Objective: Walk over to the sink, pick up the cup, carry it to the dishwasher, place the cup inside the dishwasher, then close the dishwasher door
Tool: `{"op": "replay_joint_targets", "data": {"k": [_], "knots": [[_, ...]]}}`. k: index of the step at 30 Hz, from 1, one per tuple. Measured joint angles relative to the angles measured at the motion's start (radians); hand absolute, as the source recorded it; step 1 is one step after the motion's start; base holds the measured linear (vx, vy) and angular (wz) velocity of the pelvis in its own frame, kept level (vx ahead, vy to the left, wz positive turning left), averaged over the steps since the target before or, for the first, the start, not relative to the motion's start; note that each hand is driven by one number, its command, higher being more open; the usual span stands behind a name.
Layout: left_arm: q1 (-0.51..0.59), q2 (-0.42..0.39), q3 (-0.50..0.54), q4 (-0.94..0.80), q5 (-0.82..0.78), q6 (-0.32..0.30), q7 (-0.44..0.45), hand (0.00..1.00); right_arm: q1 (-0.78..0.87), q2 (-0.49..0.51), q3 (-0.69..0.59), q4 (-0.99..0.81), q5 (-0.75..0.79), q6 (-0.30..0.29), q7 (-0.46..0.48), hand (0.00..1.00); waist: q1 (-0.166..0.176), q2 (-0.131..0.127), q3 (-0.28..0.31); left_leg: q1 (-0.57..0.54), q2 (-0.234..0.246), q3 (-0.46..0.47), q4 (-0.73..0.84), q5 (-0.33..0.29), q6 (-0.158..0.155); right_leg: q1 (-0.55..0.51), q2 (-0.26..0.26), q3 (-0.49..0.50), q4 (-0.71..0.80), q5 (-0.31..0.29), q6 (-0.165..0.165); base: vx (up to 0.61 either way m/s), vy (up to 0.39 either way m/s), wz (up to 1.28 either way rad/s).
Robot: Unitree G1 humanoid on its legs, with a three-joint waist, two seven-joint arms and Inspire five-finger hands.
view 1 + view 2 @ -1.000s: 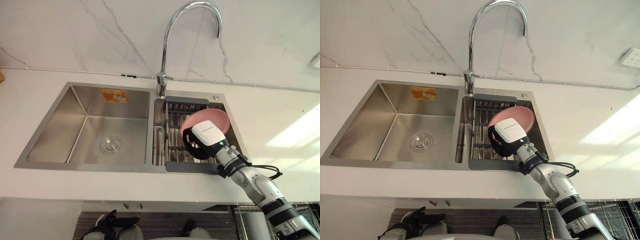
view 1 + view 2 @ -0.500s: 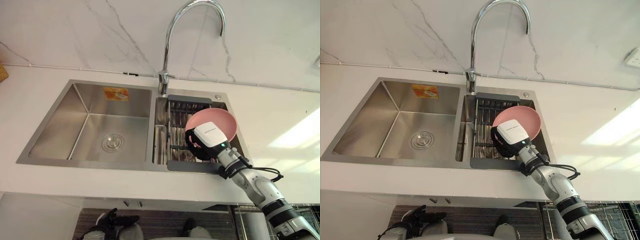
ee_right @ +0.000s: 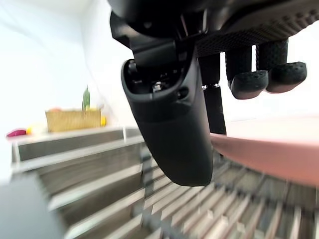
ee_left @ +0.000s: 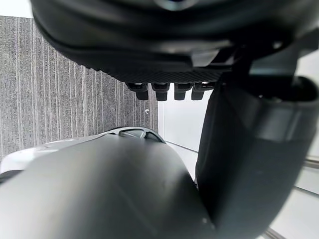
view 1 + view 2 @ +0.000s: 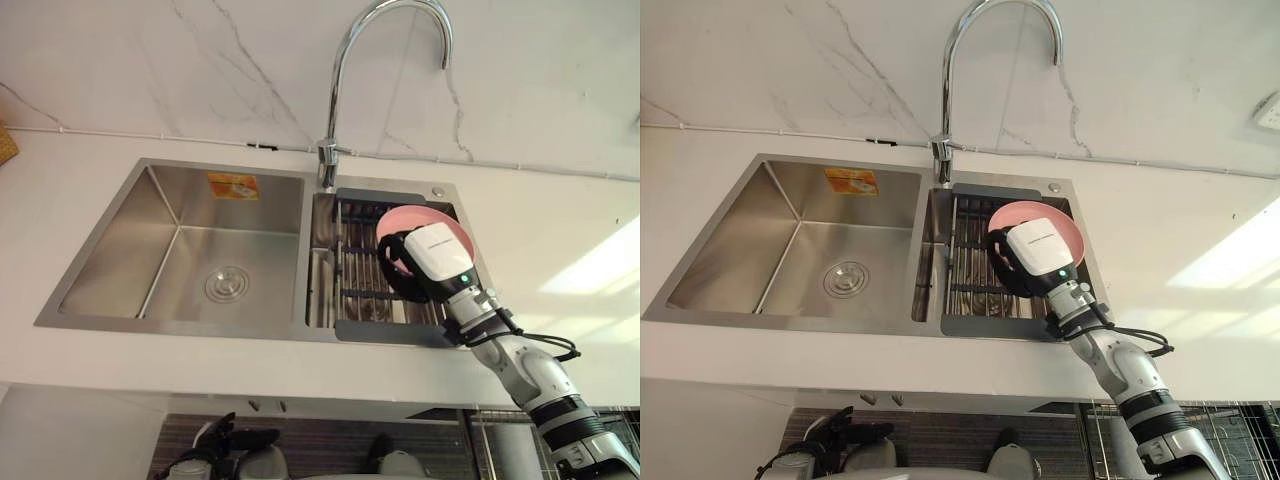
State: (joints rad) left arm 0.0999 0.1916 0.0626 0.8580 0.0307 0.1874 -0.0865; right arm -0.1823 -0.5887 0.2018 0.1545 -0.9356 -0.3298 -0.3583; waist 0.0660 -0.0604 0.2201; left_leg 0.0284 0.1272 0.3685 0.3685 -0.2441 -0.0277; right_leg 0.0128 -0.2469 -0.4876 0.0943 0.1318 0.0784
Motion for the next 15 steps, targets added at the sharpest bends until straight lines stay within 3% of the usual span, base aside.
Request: {"op": "replay_joint_targets", "data": {"k": [8, 15], "knots": [[0.000, 0.000, 0.000, 0.000, 0.002, 0.000, 0.001, 1.00, 0.000, 0.000, -0.043, -0.094, 0.010, -0.084, -0.055, 0.00, 0.000, 0.000, 0.000, 0.005, -0.005, 0.000, -0.004, 0.002, 0.004, -0.001, -0.004, 0.002, 0.005, -0.004, 0.004, 0.00, 0.000, 0.00], [0.001, -0.001, 0.000, 0.002, 0.008, -0.006, 0.001, 1.00, 0.000, 0.001, -0.043, -0.119, 0.011, -0.097, -0.050, 0.00, 0.000, 0.000, 0.000, 0.008, -0.010, 0.000, -0.006, 0.001, 0.005, -0.002, -0.012, 0.004, 0.014, -0.007, 0.007, 0.00, 0.000, 0.00]]}}
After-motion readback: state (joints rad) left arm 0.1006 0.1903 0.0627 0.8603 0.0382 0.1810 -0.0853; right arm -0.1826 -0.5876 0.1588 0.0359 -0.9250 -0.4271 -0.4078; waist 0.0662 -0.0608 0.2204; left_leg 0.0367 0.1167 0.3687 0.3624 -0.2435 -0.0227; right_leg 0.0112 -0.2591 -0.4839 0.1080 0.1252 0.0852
